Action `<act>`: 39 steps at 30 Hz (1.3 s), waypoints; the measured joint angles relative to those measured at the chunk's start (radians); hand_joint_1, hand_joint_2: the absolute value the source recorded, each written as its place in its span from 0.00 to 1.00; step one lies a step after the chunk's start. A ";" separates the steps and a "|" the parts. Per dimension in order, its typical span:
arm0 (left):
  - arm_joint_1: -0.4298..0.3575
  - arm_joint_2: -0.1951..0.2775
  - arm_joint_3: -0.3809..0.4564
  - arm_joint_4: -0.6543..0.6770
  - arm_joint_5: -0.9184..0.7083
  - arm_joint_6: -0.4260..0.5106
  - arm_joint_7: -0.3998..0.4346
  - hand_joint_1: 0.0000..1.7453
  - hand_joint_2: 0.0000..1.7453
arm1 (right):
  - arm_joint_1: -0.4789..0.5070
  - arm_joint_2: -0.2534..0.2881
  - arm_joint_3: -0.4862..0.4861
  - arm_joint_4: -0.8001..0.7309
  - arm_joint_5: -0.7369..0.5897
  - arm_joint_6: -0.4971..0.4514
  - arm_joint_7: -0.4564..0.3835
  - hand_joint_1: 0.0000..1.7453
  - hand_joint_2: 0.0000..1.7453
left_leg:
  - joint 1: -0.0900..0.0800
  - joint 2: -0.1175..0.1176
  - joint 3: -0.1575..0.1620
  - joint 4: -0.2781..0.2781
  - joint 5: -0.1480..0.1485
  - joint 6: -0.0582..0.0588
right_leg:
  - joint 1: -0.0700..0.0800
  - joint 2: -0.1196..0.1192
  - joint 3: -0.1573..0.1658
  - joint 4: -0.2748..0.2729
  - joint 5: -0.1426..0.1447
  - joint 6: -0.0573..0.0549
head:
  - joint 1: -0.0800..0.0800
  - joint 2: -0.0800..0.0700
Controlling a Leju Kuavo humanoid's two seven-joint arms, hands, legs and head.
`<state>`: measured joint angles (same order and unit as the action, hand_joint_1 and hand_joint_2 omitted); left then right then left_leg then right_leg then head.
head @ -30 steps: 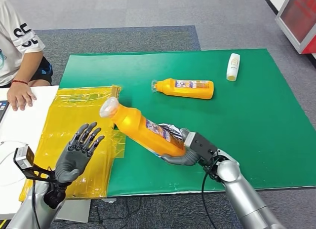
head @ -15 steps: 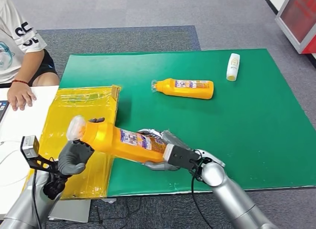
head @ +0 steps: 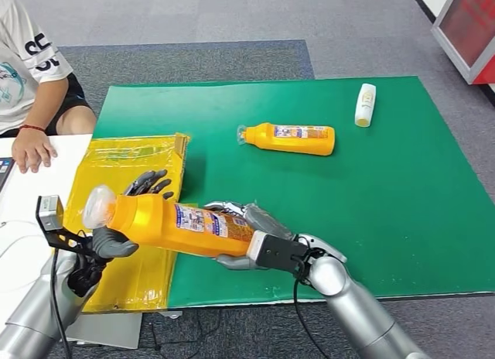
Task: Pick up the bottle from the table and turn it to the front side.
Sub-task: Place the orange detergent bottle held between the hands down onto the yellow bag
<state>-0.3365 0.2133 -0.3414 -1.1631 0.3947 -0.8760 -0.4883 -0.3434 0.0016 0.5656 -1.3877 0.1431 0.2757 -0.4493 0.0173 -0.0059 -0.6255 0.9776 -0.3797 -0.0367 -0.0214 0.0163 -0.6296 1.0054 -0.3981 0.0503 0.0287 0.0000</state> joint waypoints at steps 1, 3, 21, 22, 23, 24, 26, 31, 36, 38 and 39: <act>-0.007 -0.002 -0.005 0.004 0.002 -0.002 0.000 0.00 1.00 | 0.000 0.003 0.002 0.000 0.002 -0.001 0.000 1.00 1.00 | 0.000 0.000 0.000 0.000 0.000 0.000 | 0.000 0.000 0.000 0.000 0.000 0.000 | 0.000 0.000; -0.021 -0.008 -0.016 0.011 0.004 -0.006 0.000 0.00 1.00 | -0.002 0.009 0.007 0.000 0.004 -0.004 0.002 1.00 1.00 | 0.000 0.000 0.000 0.000 0.000 0.000 | 0.000 0.000 0.000 0.000 0.000 0.000 | 0.000 0.000; -0.074 -0.061 -0.095 0.029 0.038 -0.013 0.011 0.00 1.00 | -0.035 0.065 0.015 0.072 0.078 -0.122 0.054 1.00 1.00 | 0.000 0.000 0.000 0.000 0.000 0.000 | 0.000 0.000 0.000 0.000 0.000 0.000 | 0.000 0.000; -0.074 -0.061 -0.097 0.030 0.039 -0.011 0.011 0.00 1.00 | -0.035 0.067 0.016 0.074 0.091 -0.132 0.054 1.00 1.00 | 0.000 0.000 0.000 0.000 0.000 0.000 | 0.000 0.000 0.000 0.000 0.000 0.000 | 0.000 0.000; -0.074 -0.061 -0.098 0.031 0.039 -0.010 0.011 0.00 1.00 | -0.035 0.069 0.017 0.076 0.106 -0.143 0.055 1.00 1.00 | 0.000 0.000 0.000 0.000 0.000 0.000 | 0.000 0.000 0.000 0.000 0.000 0.000 | 0.000 0.000; -0.074 -0.061 -0.099 0.032 0.039 -0.007 0.011 0.00 1.00 | -0.035 0.070 0.019 0.077 0.121 -0.155 0.056 1.00 1.00 | 0.000 0.000 0.000 0.000 0.000 0.000 | 0.000 0.000 0.000 0.000 0.000 0.000 | 0.000 0.000; -0.074 -0.061 -0.100 0.032 0.039 0.000 0.011 0.00 1.00 | -0.035 0.072 0.022 0.077 0.150 -0.178 0.058 1.00 1.00 | 0.000 0.000 0.000 0.000 0.000 0.000 | 0.000 0.000 0.000 0.000 0.000 0.000 | 0.000 0.000; -0.072 -0.059 -0.101 0.032 0.039 0.019 0.011 0.32 1.00 | -0.032 0.076 0.033 0.076 0.209 -0.224 0.068 1.00 1.00 | 0.000 0.000 0.000 0.000 0.000 0.000 | 0.000 0.000 0.000 0.000 0.000 0.000 | 0.000 0.000; -0.063 -0.058 -0.101 0.032 0.040 0.036 0.012 1.00 1.00 | -0.022 0.077 0.041 0.071 0.282 -0.270 0.085 1.00 1.00 | 0.000 0.000 0.000 0.000 0.000 0.000 | 0.000 0.000 0.000 0.000 0.000 0.000 | 0.000 0.000; -0.060 -0.058 -0.101 0.032 0.040 0.037 0.012 1.00 1.00 | -0.019 0.078 0.044 0.069 0.296 -0.278 0.089 1.00 1.00 | 0.000 0.000 0.000 0.000 0.000 0.000 | 0.000 0.000 0.000 0.000 0.000 0.000 | 0.000 0.000; -0.059 -0.058 -0.101 0.032 0.040 0.037 0.012 1.00 1.00 | -0.017 0.078 0.045 0.069 0.301 -0.279 0.091 1.00 1.00 | 0.000 0.000 0.000 0.000 0.000 0.000 | 0.000 0.000 0.000 0.000 0.000 0.000 | 0.000 0.000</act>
<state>-0.3954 0.1556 -0.4425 -1.1307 0.4343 -0.8390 -0.4765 -0.3608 0.0799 0.6102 -1.3190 0.4437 -0.0034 -0.3585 0.0173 -0.0059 -0.6257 0.9776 -0.3796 -0.0368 -0.0214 0.0164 -0.6297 1.0056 -0.3981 0.0502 0.0288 0.0000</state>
